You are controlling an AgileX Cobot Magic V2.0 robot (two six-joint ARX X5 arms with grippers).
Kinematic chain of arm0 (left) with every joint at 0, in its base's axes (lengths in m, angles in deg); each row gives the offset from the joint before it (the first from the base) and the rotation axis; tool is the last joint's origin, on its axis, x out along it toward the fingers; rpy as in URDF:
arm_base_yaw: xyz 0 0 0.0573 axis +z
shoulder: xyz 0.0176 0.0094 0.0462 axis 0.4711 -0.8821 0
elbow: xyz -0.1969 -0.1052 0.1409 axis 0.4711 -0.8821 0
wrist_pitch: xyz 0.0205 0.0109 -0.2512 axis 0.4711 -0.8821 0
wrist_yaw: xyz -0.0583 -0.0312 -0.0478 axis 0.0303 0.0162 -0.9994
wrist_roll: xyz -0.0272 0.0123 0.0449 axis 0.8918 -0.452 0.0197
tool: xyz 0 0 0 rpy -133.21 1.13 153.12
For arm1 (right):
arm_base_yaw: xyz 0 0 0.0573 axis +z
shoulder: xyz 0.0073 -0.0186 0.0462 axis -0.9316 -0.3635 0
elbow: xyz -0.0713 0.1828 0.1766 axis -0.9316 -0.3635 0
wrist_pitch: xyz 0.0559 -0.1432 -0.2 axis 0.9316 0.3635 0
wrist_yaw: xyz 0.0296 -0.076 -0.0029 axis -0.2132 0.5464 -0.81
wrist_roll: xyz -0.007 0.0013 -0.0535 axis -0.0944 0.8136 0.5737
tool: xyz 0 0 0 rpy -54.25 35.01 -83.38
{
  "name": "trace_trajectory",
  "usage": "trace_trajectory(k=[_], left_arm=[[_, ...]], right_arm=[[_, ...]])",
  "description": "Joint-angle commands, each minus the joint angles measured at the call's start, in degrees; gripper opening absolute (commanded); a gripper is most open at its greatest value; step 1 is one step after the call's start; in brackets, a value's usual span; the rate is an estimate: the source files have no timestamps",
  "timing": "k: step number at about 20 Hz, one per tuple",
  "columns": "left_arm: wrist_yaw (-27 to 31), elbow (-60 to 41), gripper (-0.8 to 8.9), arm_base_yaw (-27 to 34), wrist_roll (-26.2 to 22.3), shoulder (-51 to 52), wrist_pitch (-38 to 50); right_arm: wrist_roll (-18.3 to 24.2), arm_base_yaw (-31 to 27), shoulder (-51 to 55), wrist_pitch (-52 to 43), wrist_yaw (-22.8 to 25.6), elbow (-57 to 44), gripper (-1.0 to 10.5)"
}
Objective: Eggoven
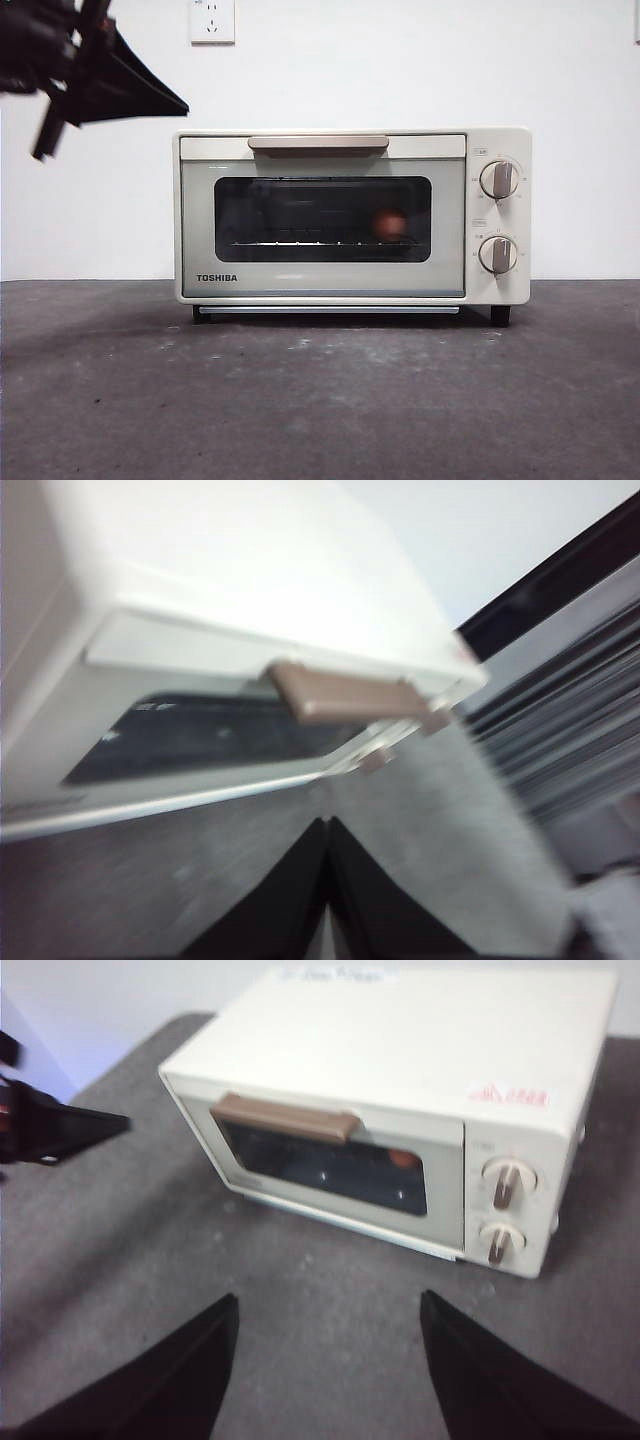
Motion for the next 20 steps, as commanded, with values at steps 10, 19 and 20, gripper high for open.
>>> trace_trajectory(k=[10, 19, 20], left_arm=[[15.5, 0.8, 0.07, -5.6, -14.4, 23.1, -25.9], [16.5, 0.8, 0.07, -5.6, -14.6, 30.7, -31.6], [16.5, 0.8, 0.07, -5.5, -14.6, 30.9, -31.6]], right_arm=[[2.2, 0.4, -1.0, -5.9, -2.4, -5.5, 2.0], [2.2, 0.4, -1.1, -15.2, -5.1, -12.2, 0.1], [2.2, 0.4, -1.2, -15.5, -5.1, -12.2, 0.1]])
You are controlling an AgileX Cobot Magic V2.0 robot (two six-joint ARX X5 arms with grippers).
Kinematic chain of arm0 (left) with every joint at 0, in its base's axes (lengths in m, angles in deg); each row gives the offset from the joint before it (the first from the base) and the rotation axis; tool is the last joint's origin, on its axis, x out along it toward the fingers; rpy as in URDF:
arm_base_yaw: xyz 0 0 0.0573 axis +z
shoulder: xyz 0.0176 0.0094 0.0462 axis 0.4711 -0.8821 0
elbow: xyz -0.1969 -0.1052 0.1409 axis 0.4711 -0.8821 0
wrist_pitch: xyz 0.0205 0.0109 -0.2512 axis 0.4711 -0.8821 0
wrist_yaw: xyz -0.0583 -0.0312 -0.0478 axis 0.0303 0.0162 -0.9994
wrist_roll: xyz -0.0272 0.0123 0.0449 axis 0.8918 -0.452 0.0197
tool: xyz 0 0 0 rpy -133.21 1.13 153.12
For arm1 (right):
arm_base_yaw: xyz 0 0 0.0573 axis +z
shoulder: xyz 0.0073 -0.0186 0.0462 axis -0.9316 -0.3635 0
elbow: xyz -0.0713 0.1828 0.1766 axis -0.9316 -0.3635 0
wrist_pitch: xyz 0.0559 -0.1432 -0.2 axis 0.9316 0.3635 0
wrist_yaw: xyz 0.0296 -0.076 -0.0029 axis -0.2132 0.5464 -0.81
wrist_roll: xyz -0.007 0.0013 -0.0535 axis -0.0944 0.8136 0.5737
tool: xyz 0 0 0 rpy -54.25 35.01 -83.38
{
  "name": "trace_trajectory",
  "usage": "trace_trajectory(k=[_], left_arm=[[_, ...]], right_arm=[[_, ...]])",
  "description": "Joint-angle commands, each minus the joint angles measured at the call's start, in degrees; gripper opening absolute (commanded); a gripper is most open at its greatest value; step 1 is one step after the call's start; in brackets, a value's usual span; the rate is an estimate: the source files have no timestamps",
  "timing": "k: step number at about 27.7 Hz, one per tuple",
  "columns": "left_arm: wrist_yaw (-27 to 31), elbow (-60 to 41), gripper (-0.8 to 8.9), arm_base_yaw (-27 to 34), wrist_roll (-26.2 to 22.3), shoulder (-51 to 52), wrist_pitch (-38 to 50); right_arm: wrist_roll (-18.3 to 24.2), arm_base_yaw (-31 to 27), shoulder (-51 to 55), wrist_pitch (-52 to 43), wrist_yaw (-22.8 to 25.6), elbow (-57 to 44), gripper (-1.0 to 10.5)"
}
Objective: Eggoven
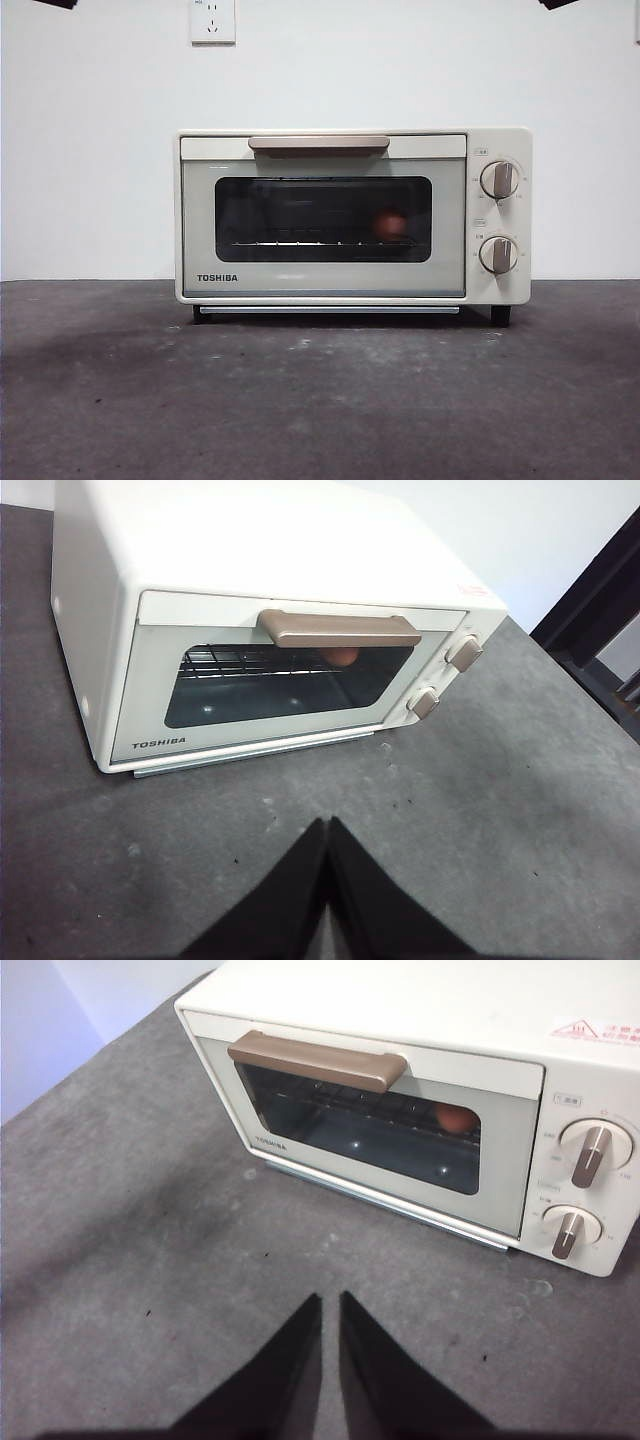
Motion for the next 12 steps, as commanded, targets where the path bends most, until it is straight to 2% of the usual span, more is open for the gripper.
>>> trace_trajectory(k=[1, 12], left_arm=[[0.2, 0.8, 0.07, -0.2, -1.0, 0.3, 0.3], [0.2, 0.8, 0.07, -0.2, -1.0, 0.2, 0.4]], right_arm=[[0.5, 0.4, -0.3, -1.8, -0.2, 0.4, 0.1], [0.4, 0.3, -0.1, -3.5, 0.9, 0.4, 0.1]])
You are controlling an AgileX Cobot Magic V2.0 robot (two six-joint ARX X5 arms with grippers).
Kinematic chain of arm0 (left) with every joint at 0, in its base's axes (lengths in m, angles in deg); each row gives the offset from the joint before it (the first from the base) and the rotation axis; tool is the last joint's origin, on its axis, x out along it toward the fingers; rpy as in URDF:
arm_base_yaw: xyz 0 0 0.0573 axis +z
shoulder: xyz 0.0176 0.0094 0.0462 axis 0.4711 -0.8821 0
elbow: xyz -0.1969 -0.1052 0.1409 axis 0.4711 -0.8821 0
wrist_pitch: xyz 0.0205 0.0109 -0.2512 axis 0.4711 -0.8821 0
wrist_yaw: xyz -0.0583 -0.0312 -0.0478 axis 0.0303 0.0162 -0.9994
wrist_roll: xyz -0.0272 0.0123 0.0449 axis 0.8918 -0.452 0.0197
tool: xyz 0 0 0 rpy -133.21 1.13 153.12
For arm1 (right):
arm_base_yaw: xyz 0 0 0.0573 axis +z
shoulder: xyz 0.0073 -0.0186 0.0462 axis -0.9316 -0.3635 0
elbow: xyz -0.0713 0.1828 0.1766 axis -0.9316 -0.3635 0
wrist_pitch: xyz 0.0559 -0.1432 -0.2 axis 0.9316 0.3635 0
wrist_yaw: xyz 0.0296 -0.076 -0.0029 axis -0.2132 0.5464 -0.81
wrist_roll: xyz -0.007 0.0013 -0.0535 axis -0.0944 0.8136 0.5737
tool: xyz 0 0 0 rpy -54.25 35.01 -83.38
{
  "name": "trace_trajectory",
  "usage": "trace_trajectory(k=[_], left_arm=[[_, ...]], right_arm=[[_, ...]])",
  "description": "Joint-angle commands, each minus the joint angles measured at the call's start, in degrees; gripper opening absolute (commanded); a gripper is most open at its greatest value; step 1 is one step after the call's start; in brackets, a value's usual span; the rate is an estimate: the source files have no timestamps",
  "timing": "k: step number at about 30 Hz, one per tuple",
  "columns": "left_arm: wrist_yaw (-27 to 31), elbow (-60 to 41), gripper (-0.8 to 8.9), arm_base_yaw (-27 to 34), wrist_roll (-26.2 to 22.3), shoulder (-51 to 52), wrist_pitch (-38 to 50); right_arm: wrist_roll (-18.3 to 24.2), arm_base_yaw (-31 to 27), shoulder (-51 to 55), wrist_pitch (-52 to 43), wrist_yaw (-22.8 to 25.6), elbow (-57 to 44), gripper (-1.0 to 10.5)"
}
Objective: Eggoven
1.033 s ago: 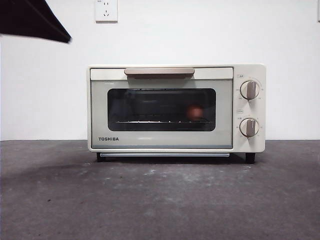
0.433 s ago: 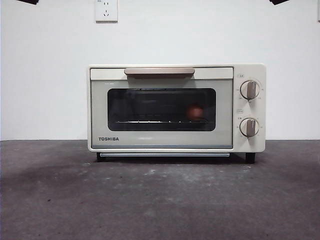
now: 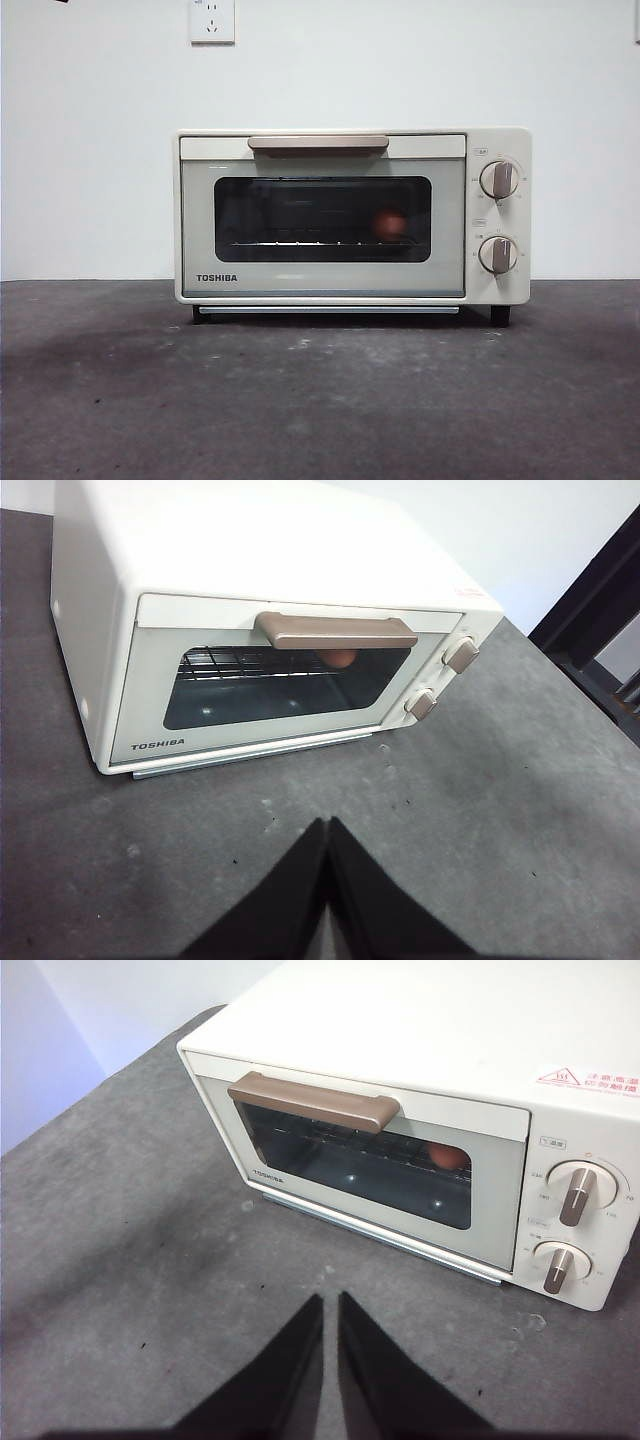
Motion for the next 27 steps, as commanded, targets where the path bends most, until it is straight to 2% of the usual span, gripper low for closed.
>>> trace_trajectory(k=[1, 11, 12, 13, 15, 18, 20, 27], left_arm=[[0.2, 0.8, 0.07, -0.2, -1.0, -0.3, 0.7], [0.2, 0.8, 0.07, -0.2, -1.0, -0.3, 0.9], [0.2, 0.8, 0.07, -0.2, -1.8, -0.3, 0.9], [0.3, 0.8, 0.07, -0.2, -5.4, -0.3, 1.1], [1.4, 0.7, 0.07, 0.4, -8.7, 0.5, 1.4], [8.2, -0.3, 0.07, 2.7, -12.0, 2.8, 3.9], [11.4, -2.6, 0.07, 5.1, -15.0, 5.5, 7.1], [15.0, -15.7, 0.07, 11.9, -20.8, 17.1, 20.5]], right_arm=[[0.4, 0.3, -0.2, -0.6, 0.3, 0.4, 0.1], [0.4, 0.3, -0.2, -0.6, 0.3, 0.4, 0.1], [0.4, 0.3, -0.2, -0.6, 0.3, 0.4, 0.1], [0.4, 0.2, -0.2, -0.6, 0.2, 0.4, 0.1], [0.4, 0.3, -0.2, -0.6, 0.2, 0.4, 0.1], [0.4, 0.3, -0.2, -0.6, 0.2, 0.4, 0.1], [0.4, 0.3, -0.2, -0.6, 0.2, 0.4, 0.1], [0.4, 0.3, -0.2, -0.6, 0.2, 0.4, 0.1]])
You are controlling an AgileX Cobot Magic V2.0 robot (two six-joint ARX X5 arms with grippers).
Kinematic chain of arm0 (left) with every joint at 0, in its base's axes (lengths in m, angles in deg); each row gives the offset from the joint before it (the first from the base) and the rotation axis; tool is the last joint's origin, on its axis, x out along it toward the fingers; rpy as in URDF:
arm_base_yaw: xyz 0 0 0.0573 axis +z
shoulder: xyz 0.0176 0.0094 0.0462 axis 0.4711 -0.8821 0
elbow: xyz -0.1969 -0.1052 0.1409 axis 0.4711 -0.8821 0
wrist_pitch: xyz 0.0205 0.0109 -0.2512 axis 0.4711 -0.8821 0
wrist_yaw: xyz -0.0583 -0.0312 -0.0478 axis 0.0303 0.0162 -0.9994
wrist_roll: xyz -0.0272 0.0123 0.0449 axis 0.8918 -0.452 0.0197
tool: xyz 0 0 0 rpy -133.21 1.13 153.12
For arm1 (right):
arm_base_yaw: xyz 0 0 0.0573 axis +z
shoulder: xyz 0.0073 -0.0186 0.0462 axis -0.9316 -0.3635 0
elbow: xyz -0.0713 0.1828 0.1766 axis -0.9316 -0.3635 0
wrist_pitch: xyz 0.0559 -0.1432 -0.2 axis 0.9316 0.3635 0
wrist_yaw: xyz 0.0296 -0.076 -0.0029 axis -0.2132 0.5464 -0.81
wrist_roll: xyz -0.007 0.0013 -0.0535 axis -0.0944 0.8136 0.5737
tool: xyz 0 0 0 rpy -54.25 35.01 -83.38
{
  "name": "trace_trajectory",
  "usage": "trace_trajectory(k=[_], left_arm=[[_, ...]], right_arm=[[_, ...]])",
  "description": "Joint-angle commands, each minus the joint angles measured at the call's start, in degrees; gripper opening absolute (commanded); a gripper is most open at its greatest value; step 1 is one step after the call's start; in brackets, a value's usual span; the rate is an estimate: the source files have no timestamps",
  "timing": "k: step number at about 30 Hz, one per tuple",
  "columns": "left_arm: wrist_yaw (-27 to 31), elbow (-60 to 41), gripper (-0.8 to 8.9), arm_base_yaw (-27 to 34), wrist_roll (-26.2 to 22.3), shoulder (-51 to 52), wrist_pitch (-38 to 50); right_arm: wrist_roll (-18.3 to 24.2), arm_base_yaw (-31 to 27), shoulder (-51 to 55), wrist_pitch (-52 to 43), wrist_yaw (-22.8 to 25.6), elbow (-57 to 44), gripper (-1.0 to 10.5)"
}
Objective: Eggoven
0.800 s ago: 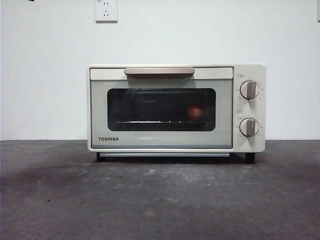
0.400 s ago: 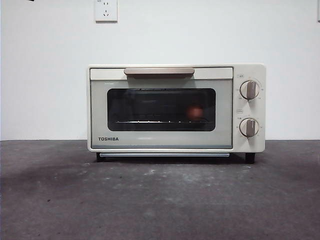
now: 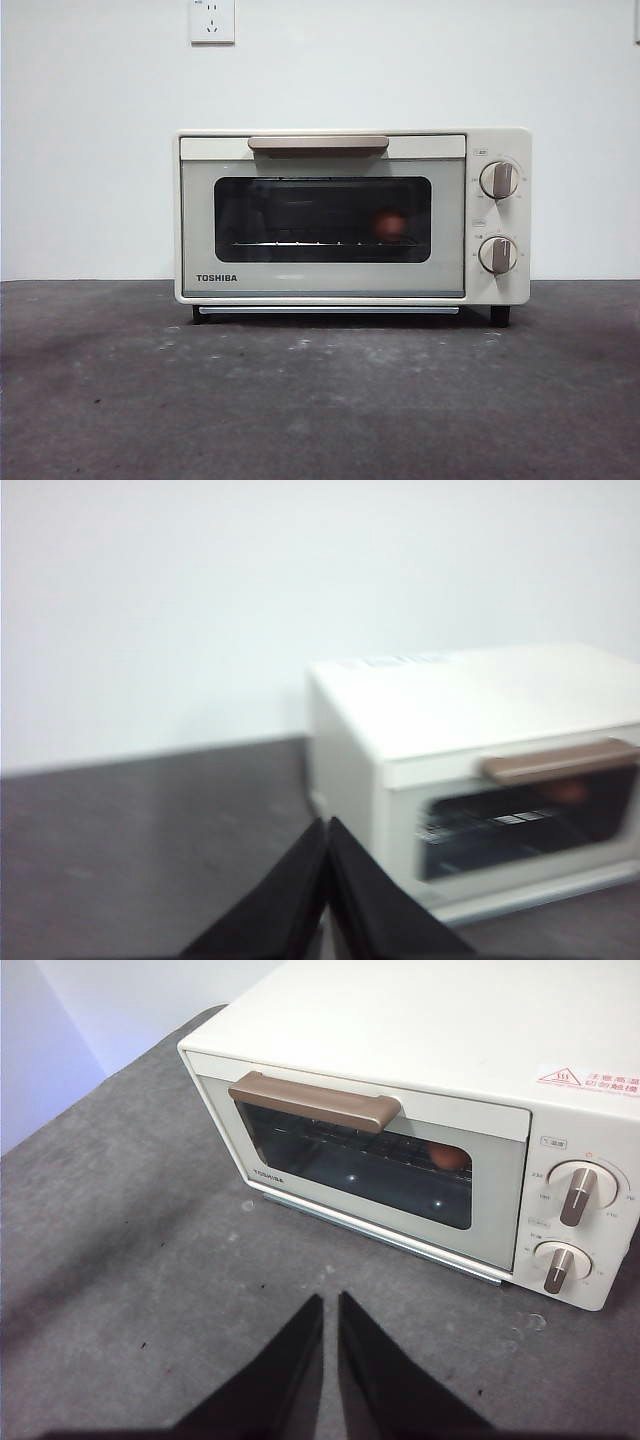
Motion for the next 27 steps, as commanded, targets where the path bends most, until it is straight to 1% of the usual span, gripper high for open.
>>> trace_trajectory(k=[1, 7, 14, 21, 27], left_arm=[[2.7, -5.6, 0.08, 1.6, -4.2, 4.4, 4.7], [3.2, -16.2, 0.07, 3.8, -4.1, 14.1, 5.8], [3.2, -24.9, 0.07, 4.1, -3.7, 20.3, 4.1], [3.2, -29.6, 0.07, 4.1, -3.6, 24.4, 1.3], [3.2, -30.8, 0.08, 4.1, -0.7, 24.3, -4.3]], right_arm=[[0.4, 0.3, -0.2, -0.6, 0.2, 0.4, 0.1], [0.4, 0.3, -0.2, -0.6, 0.2, 0.4, 0.1], [0.4, 0.3, -0.2, -0.6, 0.2, 0.4, 0.1], [0.4, 0.3, -0.2, -0.6, 0.2, 0.4, 0.1], [0.4, 0.2, -0.1, -0.6, 0.3, 0.4, 0.1]])
